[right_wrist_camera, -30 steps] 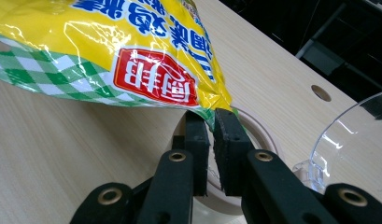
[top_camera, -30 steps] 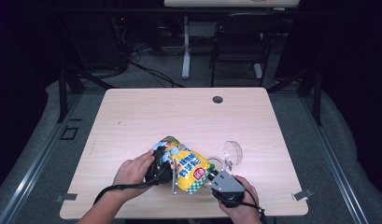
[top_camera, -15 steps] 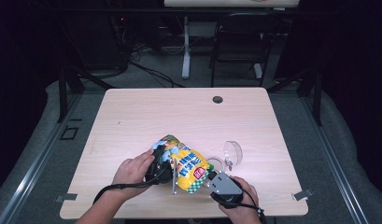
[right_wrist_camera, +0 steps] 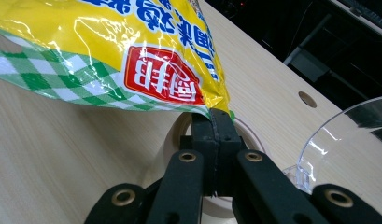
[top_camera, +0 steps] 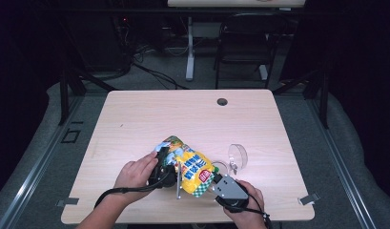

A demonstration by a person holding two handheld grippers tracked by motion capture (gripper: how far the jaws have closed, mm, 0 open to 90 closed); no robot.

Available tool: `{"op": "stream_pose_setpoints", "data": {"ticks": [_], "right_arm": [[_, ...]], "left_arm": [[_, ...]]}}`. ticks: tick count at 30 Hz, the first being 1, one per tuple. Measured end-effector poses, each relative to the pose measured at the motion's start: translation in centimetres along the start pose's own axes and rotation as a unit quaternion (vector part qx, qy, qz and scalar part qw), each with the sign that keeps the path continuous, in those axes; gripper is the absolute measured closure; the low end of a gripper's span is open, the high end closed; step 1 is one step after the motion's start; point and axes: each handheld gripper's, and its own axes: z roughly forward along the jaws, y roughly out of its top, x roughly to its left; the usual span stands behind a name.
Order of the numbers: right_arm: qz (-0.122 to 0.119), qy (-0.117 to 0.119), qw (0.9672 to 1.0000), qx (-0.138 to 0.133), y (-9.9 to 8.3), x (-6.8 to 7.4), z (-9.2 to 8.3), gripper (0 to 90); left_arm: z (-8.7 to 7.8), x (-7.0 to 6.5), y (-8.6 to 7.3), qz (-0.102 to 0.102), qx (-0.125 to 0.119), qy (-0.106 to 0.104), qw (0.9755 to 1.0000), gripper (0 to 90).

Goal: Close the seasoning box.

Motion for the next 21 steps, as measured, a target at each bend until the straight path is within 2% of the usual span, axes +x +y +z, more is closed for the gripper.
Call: {"op": "stream_pose_setpoints", "data": {"ticks": [5,12,16,21], "right_arm": [[0.003,-0.005,1.0000,-0.003,-0.03,-0.09,-0.06,90.0],[0.005,-0.007,0.9999,-0.005,-0.03,-0.04,-0.05,90.0],[0.005,-0.011,0.9999,-0.007,-0.05,0.05,-0.05,90.0],[0.006,-0.010,0.9999,-0.008,-0.07,0.08,-0.03,90.0]], "left_arm": [[-0.13,0.15,0.08,0.001,-0.001,0.002,1.0000,61.3],[-0.27,0.23,0.21,0.008,0.002,0.012,0.9999,61.3],[-0.41,0.32,0.29,0.018,0.001,0.027,0.9995,61.4],[-0.60,0.36,0.35,0.024,0.008,0.030,0.9992,61.3]]}}
